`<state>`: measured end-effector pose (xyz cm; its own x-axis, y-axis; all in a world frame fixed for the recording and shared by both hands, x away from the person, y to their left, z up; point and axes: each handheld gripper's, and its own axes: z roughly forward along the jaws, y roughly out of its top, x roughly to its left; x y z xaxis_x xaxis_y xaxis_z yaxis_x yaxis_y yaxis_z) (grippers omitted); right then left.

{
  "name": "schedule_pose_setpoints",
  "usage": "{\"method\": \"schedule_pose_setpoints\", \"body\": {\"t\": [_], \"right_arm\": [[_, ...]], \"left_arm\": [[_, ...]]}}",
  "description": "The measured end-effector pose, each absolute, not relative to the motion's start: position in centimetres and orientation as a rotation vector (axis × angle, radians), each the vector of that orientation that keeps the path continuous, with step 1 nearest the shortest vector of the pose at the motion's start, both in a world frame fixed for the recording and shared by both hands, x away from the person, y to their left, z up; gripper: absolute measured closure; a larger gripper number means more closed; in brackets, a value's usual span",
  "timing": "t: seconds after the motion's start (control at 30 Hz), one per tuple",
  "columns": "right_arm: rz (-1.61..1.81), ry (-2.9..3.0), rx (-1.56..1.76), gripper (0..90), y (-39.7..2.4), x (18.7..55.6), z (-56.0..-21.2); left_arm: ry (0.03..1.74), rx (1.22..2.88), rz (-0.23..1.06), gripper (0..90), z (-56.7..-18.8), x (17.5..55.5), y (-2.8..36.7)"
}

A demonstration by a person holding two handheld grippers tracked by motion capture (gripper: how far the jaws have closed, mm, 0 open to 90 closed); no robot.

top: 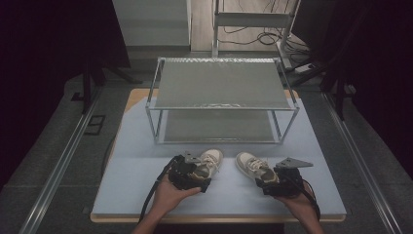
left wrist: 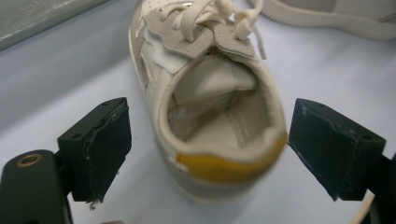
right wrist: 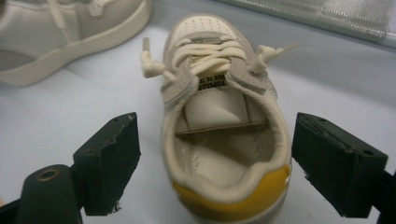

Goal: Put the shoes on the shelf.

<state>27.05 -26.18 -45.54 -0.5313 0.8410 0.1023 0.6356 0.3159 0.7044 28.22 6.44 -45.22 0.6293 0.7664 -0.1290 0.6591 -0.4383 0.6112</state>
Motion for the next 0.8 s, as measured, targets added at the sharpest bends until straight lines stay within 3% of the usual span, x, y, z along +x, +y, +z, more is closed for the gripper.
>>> {"method": "schedule_pose_setpoints", "body": {"t": [0.5, 0.8], "right_arm": [[0.758, 2.441, 1.356, 20.7, -24.0, 29.9, -46.7], [0.697, 2.471, 1.350, 25.1, -23.7, 30.3, -47.2]], "left_arm": [[1.169, 2.355, 0.179, 16.3, -46.4, 30.8, 4.1], [1.158, 2.348, 0.183, 19.0, -46.4, 30.9, 4.3]]}}
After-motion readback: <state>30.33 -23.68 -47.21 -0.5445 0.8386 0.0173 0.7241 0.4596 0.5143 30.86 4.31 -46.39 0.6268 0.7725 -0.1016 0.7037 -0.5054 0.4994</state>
